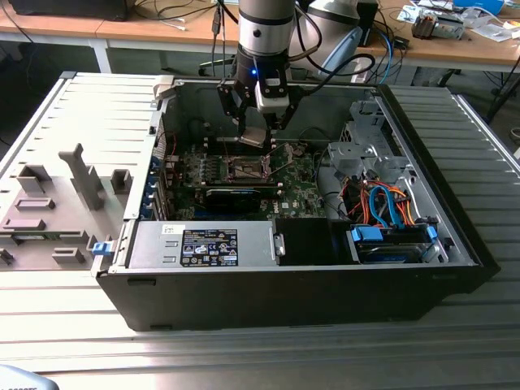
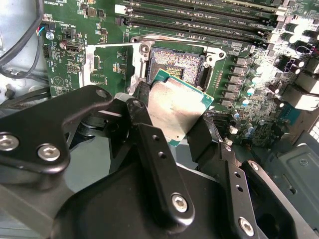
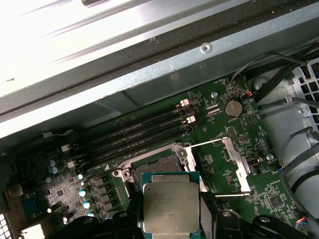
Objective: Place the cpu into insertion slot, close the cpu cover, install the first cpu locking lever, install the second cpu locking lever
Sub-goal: 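Place the cpu into insertion slot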
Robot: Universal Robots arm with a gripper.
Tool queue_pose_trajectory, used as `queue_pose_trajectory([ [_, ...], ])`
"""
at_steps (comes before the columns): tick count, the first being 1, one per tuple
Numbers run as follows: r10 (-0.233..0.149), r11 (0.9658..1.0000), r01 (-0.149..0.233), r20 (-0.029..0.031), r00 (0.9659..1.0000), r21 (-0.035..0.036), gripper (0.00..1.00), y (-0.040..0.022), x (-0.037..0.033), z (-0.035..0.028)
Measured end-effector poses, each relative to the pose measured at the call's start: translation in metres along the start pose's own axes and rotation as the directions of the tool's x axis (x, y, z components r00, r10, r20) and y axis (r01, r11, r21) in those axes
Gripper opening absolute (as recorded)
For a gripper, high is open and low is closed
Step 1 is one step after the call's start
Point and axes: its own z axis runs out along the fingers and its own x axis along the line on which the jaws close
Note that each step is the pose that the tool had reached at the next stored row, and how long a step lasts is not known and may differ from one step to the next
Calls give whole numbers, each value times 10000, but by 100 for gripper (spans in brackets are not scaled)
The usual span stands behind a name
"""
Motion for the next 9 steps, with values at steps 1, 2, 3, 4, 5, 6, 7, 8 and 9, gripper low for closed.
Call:
queue_pose_trajectory([
  [1, 4, 10000, -4, 0, 10000, 0, 55, 0, 0, 0],
  [2, 10, 10000, -10, 0, 10000, 0, 55, 0, 0, 0],
  [3, 18, 10000, -18, 0, 10000, -1, 55, 0, 0, 1],
  [4, 27, 10000, -27, 1, 10000, -1, 55, 0, 0, 1],
  [5, 35, 10000, -35, 1, 10000, -1, 55, 0, 0, 1],
  [6, 38, 10000, -38, 1, 10000, -1, 55, 0, 0, 1],
  [7, 43, 10000, -43, 1, 10000, -1, 55, 0, 0, 1],
  [8, 46, 10000, -46, 2, 10000, -1, 55, 0, 0, 1],
  [9, 51, 10000, -51, 1, 10000, -1, 55, 0, 0, 1],
])
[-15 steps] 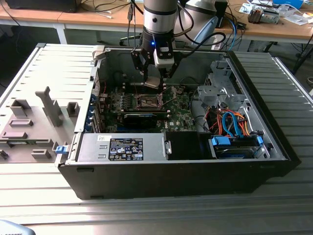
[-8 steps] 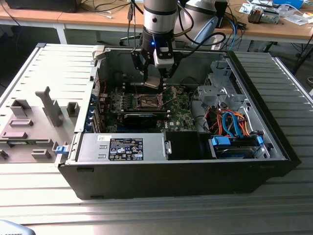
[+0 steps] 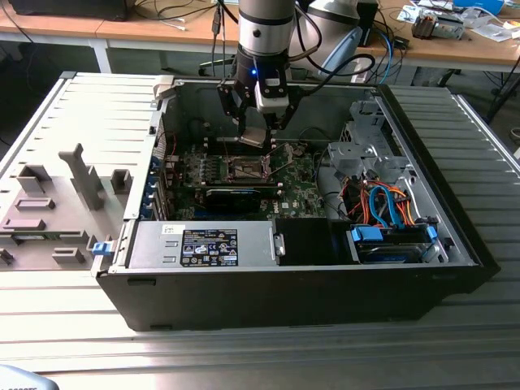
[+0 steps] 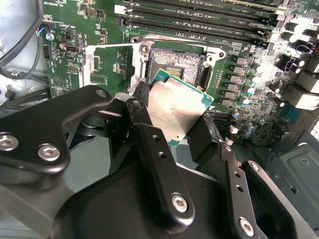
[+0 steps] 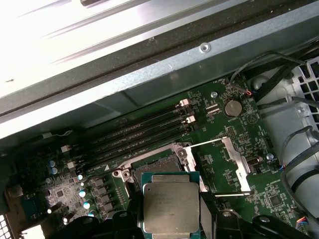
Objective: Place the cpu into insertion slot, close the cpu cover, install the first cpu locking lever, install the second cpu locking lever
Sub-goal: 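Place the cpu into insertion slot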
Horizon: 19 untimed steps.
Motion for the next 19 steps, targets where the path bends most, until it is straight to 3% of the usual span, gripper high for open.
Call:
queue_pose_trajectory([
  [19, 107, 9999, -107, 3, 9999, -2, 55, 0, 0, 3],
])
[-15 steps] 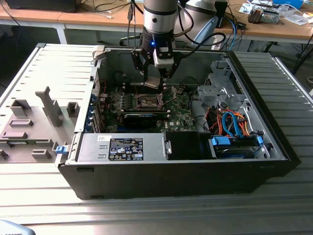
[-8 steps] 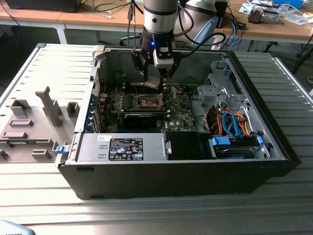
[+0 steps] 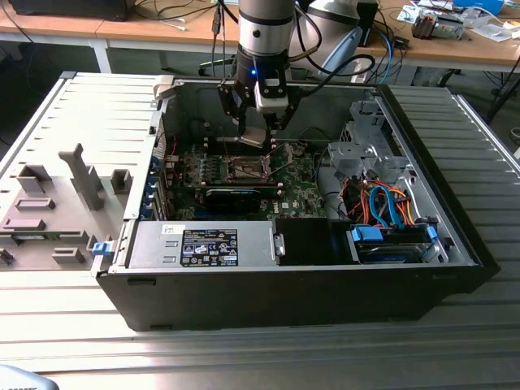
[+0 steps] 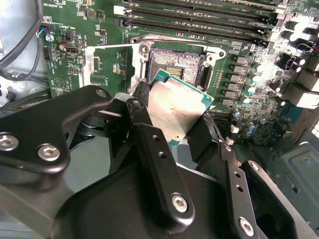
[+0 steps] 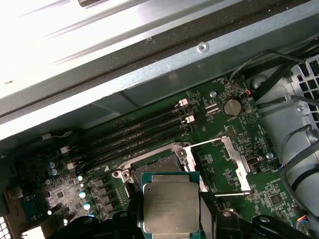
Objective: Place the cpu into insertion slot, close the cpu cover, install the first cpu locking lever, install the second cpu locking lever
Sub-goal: 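Place the cpu into insertion slot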
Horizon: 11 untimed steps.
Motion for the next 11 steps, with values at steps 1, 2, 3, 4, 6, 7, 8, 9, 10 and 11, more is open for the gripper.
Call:
queue_pose_trajectory([
  [1, 4, 10000, -4, 0, 10000, 0, 55, 0, 0, 0],
  [2, 9, 10000, -9, 0, 10000, 0, 55, 0, 0, 0],
  [3, 17, 10000, -17, 0, 10000, -1, 55, 0, 0, 0],
  [4, 26, 10000, -26, 0, 10000, -1, 55, 0, 0, 1],
  [6, 38, 10000, -38, 1, 10000, -1, 55, 0, 0, 1],
  [7, 43, 10000, -43, 1, 10000, -1, 55, 0, 0, 1],
  [8, 50, 10000, -50, 1, 10000, -1, 55, 0, 0, 1],
  [9, 54, 10000, -54, 1, 10000, -1, 55, 0, 0, 1],
  [10, 60, 10000, -60, 1, 10000, -1, 55, 0, 0, 1],
  [11, 65, 10000, -65, 1, 10000, -1, 55, 0, 0, 1],
])
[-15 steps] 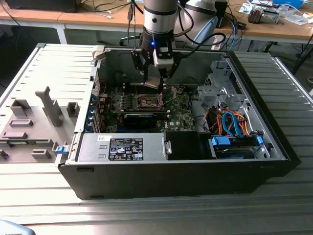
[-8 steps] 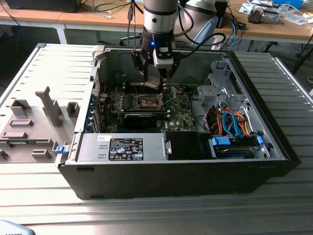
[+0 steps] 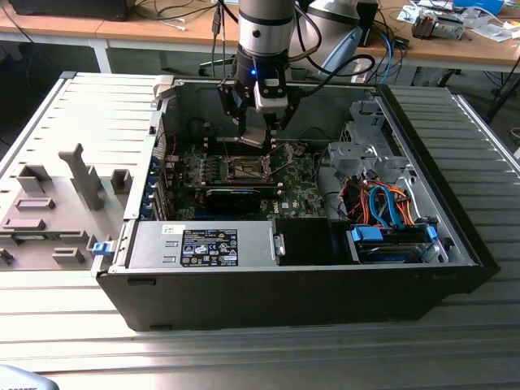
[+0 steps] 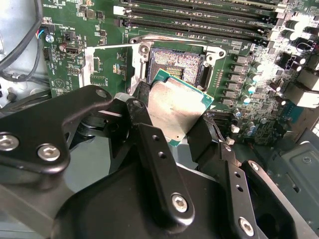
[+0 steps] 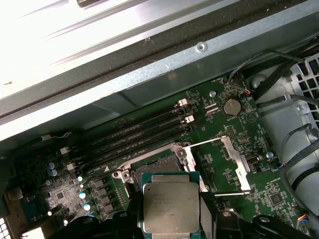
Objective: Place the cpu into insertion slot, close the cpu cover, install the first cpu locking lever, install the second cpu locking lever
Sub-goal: 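Place the cpu into insertion slot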
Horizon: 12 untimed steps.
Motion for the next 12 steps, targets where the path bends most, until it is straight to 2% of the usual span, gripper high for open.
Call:
queue_pose_trajectory([
  [12, 149, 9999, -149, 4, 9999, -2, 55, 0, 0, 1],
])
